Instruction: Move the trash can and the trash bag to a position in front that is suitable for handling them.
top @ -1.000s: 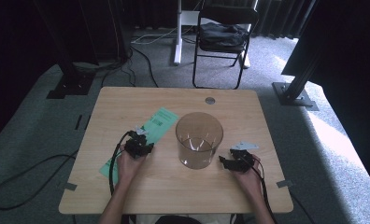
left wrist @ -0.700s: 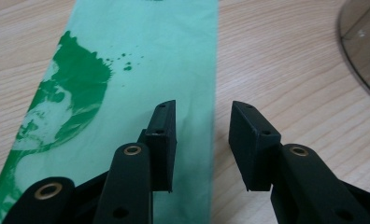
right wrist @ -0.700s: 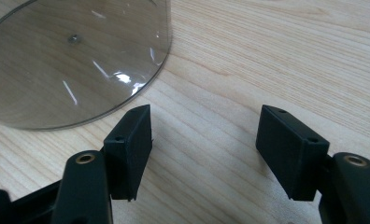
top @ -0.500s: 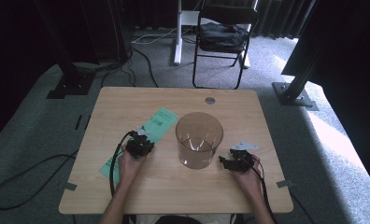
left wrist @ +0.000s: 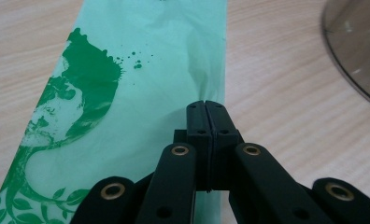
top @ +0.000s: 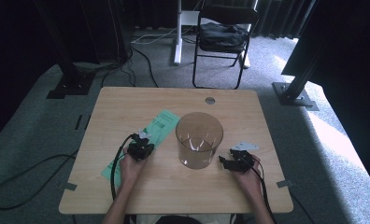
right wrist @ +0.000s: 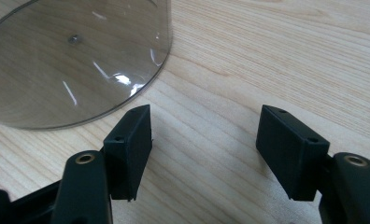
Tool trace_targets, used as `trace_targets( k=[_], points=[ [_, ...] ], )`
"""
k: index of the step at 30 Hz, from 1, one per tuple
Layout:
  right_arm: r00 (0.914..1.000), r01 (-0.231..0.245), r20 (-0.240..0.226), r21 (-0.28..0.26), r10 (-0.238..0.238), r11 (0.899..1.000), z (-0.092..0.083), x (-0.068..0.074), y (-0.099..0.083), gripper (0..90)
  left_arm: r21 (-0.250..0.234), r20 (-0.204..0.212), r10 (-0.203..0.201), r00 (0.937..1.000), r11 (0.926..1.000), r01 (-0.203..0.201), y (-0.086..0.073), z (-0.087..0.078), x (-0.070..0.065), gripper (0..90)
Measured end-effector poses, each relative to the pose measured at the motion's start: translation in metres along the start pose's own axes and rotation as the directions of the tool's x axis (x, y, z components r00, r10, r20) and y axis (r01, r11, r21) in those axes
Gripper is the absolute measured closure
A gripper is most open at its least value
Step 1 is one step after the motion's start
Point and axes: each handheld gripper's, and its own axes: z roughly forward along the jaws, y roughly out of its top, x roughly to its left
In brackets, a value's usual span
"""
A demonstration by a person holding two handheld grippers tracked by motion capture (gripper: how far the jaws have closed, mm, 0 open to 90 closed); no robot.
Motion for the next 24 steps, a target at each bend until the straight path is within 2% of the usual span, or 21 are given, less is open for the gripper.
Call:
trace_targets(
  k=[5,9,12,16,20,21,24],
  points=[
    [1.0000,0.000,0.001,-0.001,0.000,1.000,0.000,0.000,0.000,35.3,-0.008,0.011,0.018,0.9998,0.9998,-0.018,-0.007,-0.004,-0.010,89.8],
    [0.9999,0.009,0.007,-0.001,-0.009,1.000,0.000,0.001,0.000,35.3,0.002,0.031,0.047,0.9984,0.9989,-0.047,-0.009,-0.007,-0.018,87.7],
    [0.9998,0.014,0.010,-0.003,-0.014,1.000,0.000,0.002,-0.001,34.7,0.005,0.027,0.057,0.9980,0.9983,-0.058,-0.010,-0.009,-0.020,76.3],
    [0.9998,0.015,0.010,-0.006,-0.015,1.000,0.001,0.002,-0.001,34.3,0.003,0.017,0.045,0.9989,0.9990,-0.045,-0.012,-0.011,-0.019,62.8],
    [0.9998,0.014,0.012,-0.007,-0.014,1.000,0.001,0.002,-0.001,33.1,-0.021,0.002,0.035,0.9994,0.9992,-0.035,-0.012,-0.015,-0.018,57.6],
    [0.9998,0.014,0.012,-0.007,-0.014,1.000,0.001,0.002,-0.001,33.1,-0.021,0.002,0.035,0.9994,0.9992,-0.035,-0.012,-0.015,-0.018,54.8],
    [0.9998,0.014,0.012,-0.006,-0.014,1.000,0.002,0.003,-0.001,32.7,-0.043,0.014,0.025,0.9996,0.9988,-0.025,-0.011,-0.020,-0.017,54.3]
  ],
)
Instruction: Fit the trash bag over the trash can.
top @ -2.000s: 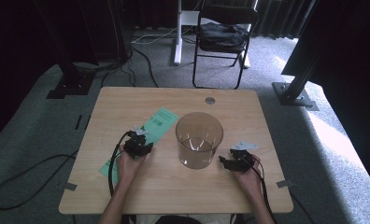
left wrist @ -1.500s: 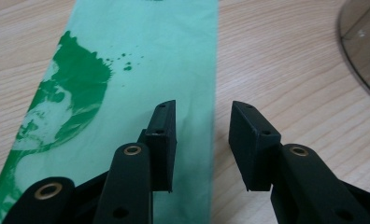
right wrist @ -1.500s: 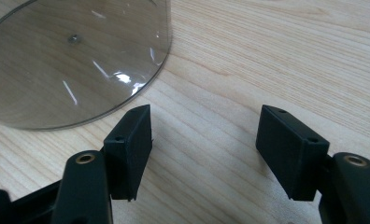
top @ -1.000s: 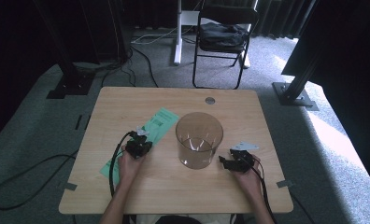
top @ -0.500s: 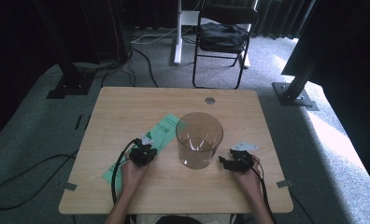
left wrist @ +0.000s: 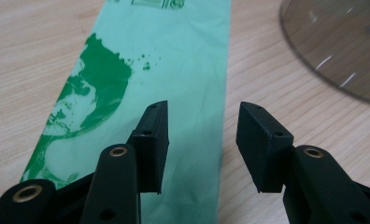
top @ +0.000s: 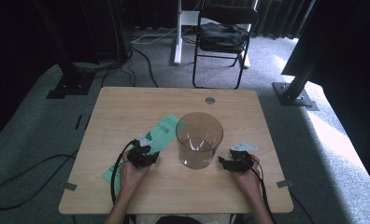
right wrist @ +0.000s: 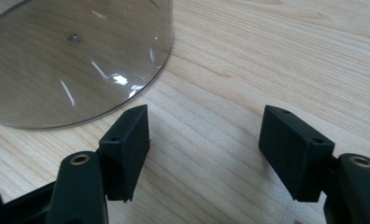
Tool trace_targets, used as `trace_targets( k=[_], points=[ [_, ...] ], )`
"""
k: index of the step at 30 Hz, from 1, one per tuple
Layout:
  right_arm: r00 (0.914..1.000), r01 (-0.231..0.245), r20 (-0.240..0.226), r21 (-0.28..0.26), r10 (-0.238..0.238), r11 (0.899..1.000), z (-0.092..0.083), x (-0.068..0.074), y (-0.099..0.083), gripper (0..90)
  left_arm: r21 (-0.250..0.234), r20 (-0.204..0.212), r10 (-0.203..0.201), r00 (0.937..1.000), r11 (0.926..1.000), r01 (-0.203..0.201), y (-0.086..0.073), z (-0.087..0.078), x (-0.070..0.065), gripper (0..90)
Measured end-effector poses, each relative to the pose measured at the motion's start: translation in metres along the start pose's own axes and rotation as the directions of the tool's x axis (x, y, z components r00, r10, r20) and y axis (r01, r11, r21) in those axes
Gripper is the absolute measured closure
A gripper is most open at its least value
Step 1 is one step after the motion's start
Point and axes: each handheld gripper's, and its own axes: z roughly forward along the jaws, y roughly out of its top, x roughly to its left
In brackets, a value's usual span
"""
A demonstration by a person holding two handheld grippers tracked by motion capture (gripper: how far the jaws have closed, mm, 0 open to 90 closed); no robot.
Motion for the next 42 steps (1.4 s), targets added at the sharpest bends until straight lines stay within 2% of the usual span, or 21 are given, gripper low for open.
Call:
trace_targets(
  k=[3,4,9,14,17,21,26,34,37,42],
  points=[
    [1.0000,0.001,0.000,0.000,-0.001,1.000,0.000,0.000,0.000,32.4,-0.015,0.012,-0.007,0.9999,0.9999,0.007,0.002,-0.003,0.000,51.6],
    [1.0000,0.001,0.000,0.001,-0.001,1.000,0.000,0.000,0.000,32.0,-0.031,0.018,0.000,0.9998,0.9995,0.001,0.004,-0.005,0.000,51.6],
    [1.0000,-0.001,0.001,0.004,0.001,1.000,0.001,0.000,0.001,30.7,-0.051,0.020,0.019,0.9996,0.9986,-0.018,0.011,-0.008,-0.001,51.6],
    [1.0000,0.000,0.000,0.004,0.000,1.000,0.001,0.000,0.001,30.4,-0.054,0.034,0.002,0.9994,0.9985,-0.001,0.019,-0.006,-0.001,51.0],
    [1.0000,0.001,-0.001,0.003,-0.001,1.000,0.001,0.000,0.001,30.2,-0.037,0.044,0.007,0.9990,0.9993,-0.005,0.024,-0.003,-0.003,48.9],
    [1.0000,0.001,-0.001,0.003,-0.001,1.000,0.001,0.000,0.001,30.2,-0.020,0.038,0.018,0.9991,0.9997,-0.017,0.026,0.002,-0.006,47.4],
    [1.0000,0.001,-0.001,0.004,-0.001,1.000,0.001,0.000,0.001,30.1,-0.003,0.005,0.023,0.9997,0.9997,-0.023,0.026,0.010,-0.007,46.8],
    [1.0000,0.002,0.000,0.004,-0.002,1.000,0.001,0.000,0.001,30.1,0.047,-0.046,0.029,0.9985,0.9985,-0.027,0.018,0.021,-0.001,46.6],
    [1.0000,0.001,0.000,0.004,-0.001,1.000,0.001,0.000,0.001,30.1,0.067,-0.046,0.026,0.9986,0.9975,-0.023,0.016,0.026,0.002,46.6],
    [1.0000,0.000,0.001,0.004,0.000,1.000,0.001,0.000,0.001,30.1,0.060,-0.032,0.026,0.9991,0.9979,-0.024,0.015,0.026,0.002,45.6]
  ],
)
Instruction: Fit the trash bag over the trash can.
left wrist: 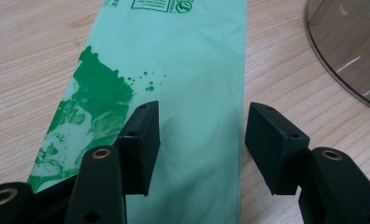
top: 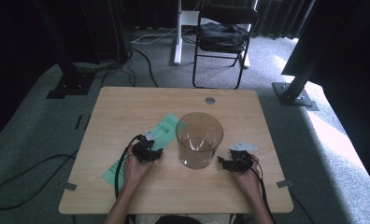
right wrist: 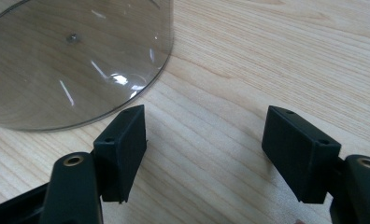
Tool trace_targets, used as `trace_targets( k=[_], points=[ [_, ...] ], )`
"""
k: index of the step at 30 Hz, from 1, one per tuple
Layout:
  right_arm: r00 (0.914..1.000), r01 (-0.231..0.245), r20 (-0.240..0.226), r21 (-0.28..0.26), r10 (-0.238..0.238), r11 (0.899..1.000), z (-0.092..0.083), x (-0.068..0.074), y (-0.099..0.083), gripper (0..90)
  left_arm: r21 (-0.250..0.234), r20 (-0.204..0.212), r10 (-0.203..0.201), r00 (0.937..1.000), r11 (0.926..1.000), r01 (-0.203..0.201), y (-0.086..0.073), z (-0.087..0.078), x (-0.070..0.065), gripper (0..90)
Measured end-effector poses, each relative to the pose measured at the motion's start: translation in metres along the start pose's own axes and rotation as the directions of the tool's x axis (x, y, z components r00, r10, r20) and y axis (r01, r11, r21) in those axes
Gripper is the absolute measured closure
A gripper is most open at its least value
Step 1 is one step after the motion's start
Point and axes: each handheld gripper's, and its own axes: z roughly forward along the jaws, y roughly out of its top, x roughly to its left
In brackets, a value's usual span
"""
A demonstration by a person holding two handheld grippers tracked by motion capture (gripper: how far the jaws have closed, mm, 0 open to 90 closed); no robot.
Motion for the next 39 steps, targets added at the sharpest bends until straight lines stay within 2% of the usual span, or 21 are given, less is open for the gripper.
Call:
trace_targets(
  k=[9,11,15,20,24,28,30,33,36,39],
  points=[
    [1.0000,0.000,0.000,0.000,0.000,1.000,0.000,0.000,0.000,30.1,-0.004,-0.004,0.002,1.0000,1.0000,-0.002,-0.002,-0.001,0.004,45.8],
    [1.0000,-0.001,0.000,0.000,0.001,1.000,0.000,0.000,0.000,30.1,-0.004,-0.019,0.000,0.9998,1.0000,0.000,-0.002,-0.002,0.004,45.9],
    [1.0000,0.000,-0.001,0.000,0.000,1.000,0.000,0.000,0.000,30.1,0.005,-0.064,0.029,0.9975,0.9996,-0.029,-0.003,-0.004,0.003,45.7],
    [1.0000,0.000,-0.001,0.000,0.000,1.000,0.000,0.000,0.000,30.0,0.007,-0.054,0.024,0.9983,0.9997,-0.024,-0.004,-0.005,0.003,45.7],
    [1.0000,0.000,-0.001,0.000,0.000,1.000,0.000,0.000,0.000,30.1,0.005,-0.058,0.051,0.9970,0.9987,-0.051,-0.005,-0.007,-0.002,45.7],
    [1.0000,-0.001,0.000,0.000,0.001,1.000,0.000,0.000,0.000,30.0,-0.011,-0.022,0.016,0.9996,0.9998,-0.016,-0.007,-0.006,0.001,45.7],
    [1.0000,0.000,0.000,0.000,0.000,1.000,0.000,0.000,0.000,30.1,-0.012,-0.019,-0.005,0.9998,0.9999,0.005,-0.008,-0.006,0.005,46.0],
    [1.0000,0.000,0.000,0.000,0.000,1.000,0.000,0.000,0.000,30.1,-0.013,-0.024,-0.024,0.9994,0.9996,0.024,-0.008,-0.006,0.010,52.7],
    [1.0000,0.000,0.000,0.000,0.000,1.000,0.000,0.000,0.000,30.0,-0.014,-0.018,-0.014,0.9997,0.9998,0.014,-0.008,-0.007,0.010,59.9],
    [1.0000,0.000,0.000,0.000,0.000,1.000,0.000,0.000,0.000,30.1,-0.016,-0.019,0.011,0.9998,0.9998,-0.011,-0.007,-0.007,0.006,70.8]
  ],
)
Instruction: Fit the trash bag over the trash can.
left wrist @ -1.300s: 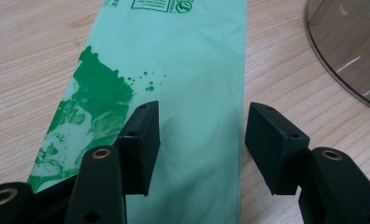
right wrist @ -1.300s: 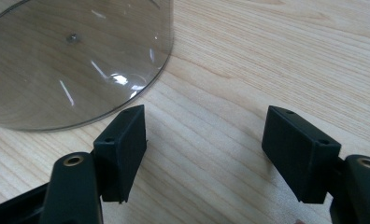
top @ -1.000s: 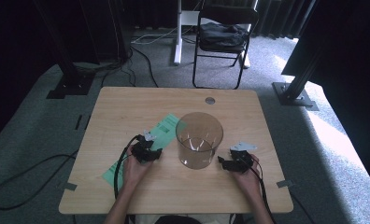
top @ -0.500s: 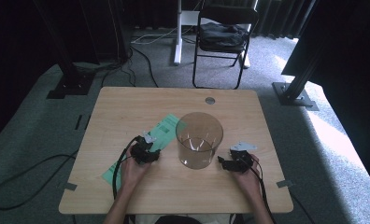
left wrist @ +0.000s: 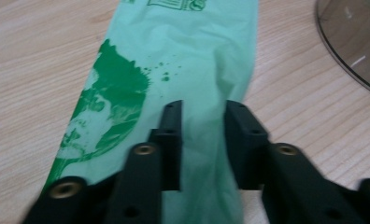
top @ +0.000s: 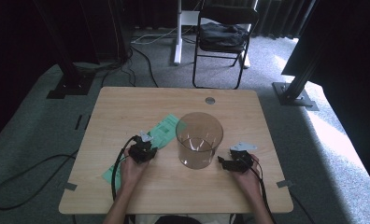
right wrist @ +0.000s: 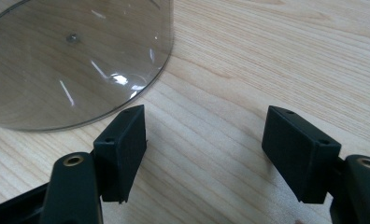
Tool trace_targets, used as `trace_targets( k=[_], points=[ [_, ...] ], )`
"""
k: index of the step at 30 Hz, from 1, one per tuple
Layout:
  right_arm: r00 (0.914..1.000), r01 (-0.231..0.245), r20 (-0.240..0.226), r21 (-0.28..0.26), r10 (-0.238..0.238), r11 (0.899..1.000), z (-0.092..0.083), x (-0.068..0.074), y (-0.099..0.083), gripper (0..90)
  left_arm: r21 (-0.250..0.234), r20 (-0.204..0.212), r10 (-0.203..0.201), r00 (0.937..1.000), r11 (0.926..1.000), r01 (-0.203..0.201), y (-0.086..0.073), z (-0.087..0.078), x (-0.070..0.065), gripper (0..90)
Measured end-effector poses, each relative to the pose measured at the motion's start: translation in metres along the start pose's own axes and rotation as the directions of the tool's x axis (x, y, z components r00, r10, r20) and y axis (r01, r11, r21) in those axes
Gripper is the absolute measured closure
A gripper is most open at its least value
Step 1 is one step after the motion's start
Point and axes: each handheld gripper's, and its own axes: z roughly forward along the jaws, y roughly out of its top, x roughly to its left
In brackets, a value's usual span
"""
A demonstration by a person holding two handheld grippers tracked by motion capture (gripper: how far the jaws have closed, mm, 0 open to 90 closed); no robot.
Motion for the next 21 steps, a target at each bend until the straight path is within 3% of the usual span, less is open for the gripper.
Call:
trace_targets(
  k=[6,11,21],
  points=[
    [1.0000,0.000,0.000,0.000,0.000,1.000,0.000,0.000,0.000,30.0,0.013,0.008,0.030,0.9995,0.9995,-0.030,0.003,0.001,-0.002,89.8],
    [1.0000,0.000,0.000,0.000,0.000,1.000,0.000,0.000,0.000,30.1,0.010,0.027,0.014,0.9995,0.9998,-0.015,0.003,0.000,0.002,90.0],
    [1.0000,0.001,0.000,0.000,-0.001,1.000,0.000,0.000,0.000,30.1,-0.055,0.079,0.003,0.9969,0.9985,0.001,0.009,-0.022,0.001,90.0]
  ],
)
